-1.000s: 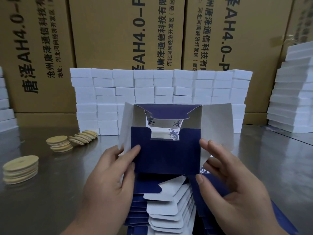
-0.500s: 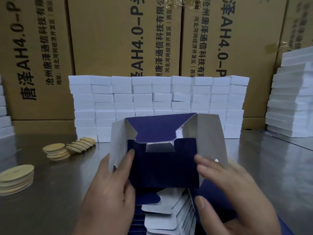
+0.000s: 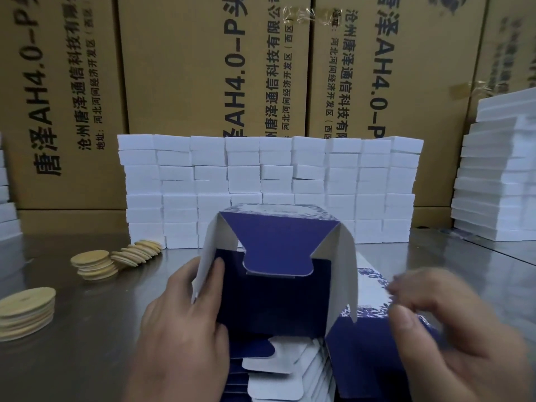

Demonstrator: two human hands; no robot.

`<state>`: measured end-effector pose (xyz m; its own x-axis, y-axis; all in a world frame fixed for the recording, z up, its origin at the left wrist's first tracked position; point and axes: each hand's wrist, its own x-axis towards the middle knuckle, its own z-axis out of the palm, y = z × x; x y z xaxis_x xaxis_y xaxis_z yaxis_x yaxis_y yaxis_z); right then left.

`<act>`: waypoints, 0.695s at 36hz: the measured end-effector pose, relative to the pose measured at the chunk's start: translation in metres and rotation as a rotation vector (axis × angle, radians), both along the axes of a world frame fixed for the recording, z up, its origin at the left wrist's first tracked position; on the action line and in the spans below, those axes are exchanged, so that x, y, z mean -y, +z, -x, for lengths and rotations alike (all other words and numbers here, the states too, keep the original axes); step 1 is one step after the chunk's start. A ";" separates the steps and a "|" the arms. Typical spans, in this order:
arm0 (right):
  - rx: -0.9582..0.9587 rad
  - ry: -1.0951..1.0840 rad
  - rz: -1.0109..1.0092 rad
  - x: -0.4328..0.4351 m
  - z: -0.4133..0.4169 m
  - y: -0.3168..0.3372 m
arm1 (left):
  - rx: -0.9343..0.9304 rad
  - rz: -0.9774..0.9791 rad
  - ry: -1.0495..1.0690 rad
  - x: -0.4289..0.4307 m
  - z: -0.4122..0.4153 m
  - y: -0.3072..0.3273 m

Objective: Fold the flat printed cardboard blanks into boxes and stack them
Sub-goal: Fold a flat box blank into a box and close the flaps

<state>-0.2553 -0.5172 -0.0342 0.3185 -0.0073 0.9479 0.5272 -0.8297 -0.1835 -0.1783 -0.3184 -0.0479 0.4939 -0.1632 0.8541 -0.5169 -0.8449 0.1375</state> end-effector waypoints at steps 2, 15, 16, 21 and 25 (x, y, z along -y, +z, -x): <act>0.137 -0.023 -0.014 -0.006 0.006 0.005 | 0.033 -0.035 0.019 0.000 0.000 0.000; -0.061 0.084 0.204 -0.011 -0.015 0.020 | 0.068 -0.061 -0.022 0.001 0.003 0.000; -0.088 0.096 0.181 -0.011 -0.018 0.020 | 0.069 -0.063 -0.029 0.001 0.003 0.000; -0.211 0.277 0.041 -0.006 -0.020 0.021 | 0.087 -0.032 -0.039 0.003 0.001 -0.001; -0.348 0.437 -0.121 -0.006 -0.025 0.033 | 0.015 -0.051 -0.038 0.004 0.001 -0.001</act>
<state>-0.2306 -0.5113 -0.0017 0.6094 0.0930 0.7874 0.7083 -0.5100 -0.4880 -0.1793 -0.3224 -0.0487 0.4732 -0.2255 0.8516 -0.5507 -0.8303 0.0862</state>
